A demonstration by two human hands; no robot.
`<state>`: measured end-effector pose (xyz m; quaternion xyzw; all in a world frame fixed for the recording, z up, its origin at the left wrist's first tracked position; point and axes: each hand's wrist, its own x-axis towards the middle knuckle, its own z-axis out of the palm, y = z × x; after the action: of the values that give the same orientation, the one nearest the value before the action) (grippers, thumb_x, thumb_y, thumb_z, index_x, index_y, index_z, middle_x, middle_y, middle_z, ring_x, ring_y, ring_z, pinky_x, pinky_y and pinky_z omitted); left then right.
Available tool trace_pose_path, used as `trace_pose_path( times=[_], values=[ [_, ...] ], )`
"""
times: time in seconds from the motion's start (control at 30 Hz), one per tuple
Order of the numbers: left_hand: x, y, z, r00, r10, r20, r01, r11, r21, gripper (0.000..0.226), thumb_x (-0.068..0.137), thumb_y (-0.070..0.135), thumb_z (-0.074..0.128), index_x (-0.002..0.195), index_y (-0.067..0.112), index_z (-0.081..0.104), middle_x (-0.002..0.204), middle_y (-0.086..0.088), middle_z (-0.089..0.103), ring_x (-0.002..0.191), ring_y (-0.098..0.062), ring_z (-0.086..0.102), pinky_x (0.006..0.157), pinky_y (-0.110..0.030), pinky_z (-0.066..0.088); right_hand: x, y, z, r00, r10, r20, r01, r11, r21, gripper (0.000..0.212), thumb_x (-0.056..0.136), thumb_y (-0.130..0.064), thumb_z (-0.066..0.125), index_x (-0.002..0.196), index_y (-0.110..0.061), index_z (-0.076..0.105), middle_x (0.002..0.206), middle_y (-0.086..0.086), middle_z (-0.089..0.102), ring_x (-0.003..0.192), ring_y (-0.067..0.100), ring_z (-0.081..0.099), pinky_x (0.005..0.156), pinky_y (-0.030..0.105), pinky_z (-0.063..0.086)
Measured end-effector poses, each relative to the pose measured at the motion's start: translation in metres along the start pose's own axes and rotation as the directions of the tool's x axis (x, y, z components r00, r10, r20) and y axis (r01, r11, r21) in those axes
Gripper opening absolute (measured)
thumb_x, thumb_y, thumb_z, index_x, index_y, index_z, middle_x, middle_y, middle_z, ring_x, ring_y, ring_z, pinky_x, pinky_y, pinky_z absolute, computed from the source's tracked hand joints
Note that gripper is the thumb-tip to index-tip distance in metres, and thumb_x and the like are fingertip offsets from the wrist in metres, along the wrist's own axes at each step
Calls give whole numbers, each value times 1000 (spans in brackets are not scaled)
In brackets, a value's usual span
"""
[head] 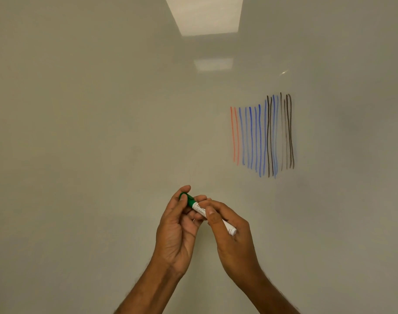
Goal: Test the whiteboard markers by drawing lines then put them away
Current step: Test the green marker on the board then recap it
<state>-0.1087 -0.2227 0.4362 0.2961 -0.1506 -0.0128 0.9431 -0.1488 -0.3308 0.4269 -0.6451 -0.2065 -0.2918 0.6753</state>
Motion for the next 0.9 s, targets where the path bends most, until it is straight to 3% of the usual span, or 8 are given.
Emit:
trace_pose_path(
  times=[0.17,0.33,0.47,0.57,0.67,0.77,0.83,0.9],
  values=[
    [-6,-2,-13,1000,-10,5,10,999,-32,22,96,13,57,116,10,67,92,-19,66,82,-21,55,80,-32,57,-8,8,5,1000,20,19,-20,1000,-7,27,96,-25,53,115,-18,71,112,-14,73,110,5,66,92,16,51],
    [-12,7,-23,1000,-2,22,-1,994,107,25,104,10,45,122,9,63,101,-24,71,96,-29,70,86,-38,60,-15,15,8,999,49,9,-49,998,44,21,92,-26,60,108,-17,71,102,-6,75,100,13,70,84,21,55],
    [-19,11,-49,996,91,-1,-86,951,298,31,108,14,39,129,8,61,109,-27,72,106,-33,72,93,-41,60,-23,30,10,993,73,94,-70,997,-42,22,91,-23,68,111,-19,72,101,-6,75,96,17,71,83,27,58],
    [-25,11,-80,983,184,-11,-153,845,512,33,110,18,37,131,10,61,108,-22,74,108,-32,71,92,-34,59,-31,46,17,980,101,171,-58,969,-241,25,92,-32,66,116,-28,71,92,-15,73,83,11,70,68,21,55],
    [-35,10,-116,966,258,-26,-173,715,678,34,110,22,35,130,14,62,106,-14,77,107,-28,72,94,-31,58,-41,72,31,966,91,243,41,872,-488,26,96,-41,61,118,-31,69,85,-19,70,72,6,64,59,17,48],
    [-49,11,-155,944,329,-39,-165,569,806,34,108,25,38,132,19,63,117,-2,76,117,-19,68,104,-30,53,-57,98,49,960,50,274,133,784,-606,28,96,-43,59,118,-28,69,97,-14,72,80,5,65,72,19,56],
    [-59,13,-182,926,376,-39,-145,448,882,36,106,32,41,137,27,59,135,7,67,131,-10,58,112,-23,44,-69,115,62,960,-18,279,198,751,-630,30,93,-40,63,116,-22,71,102,-8,74,86,7,67,77,21,57],
    [-69,17,-210,910,415,17,-117,217,969,41,107,41,39,147,37,45,156,15,45,148,-2,35,120,-21,27,-83,133,75,953,-79,293,261,706,-658,29,88,-33,71,113,-18,72,104,-4,74,91,9,68,80,20,53]
  ],
)
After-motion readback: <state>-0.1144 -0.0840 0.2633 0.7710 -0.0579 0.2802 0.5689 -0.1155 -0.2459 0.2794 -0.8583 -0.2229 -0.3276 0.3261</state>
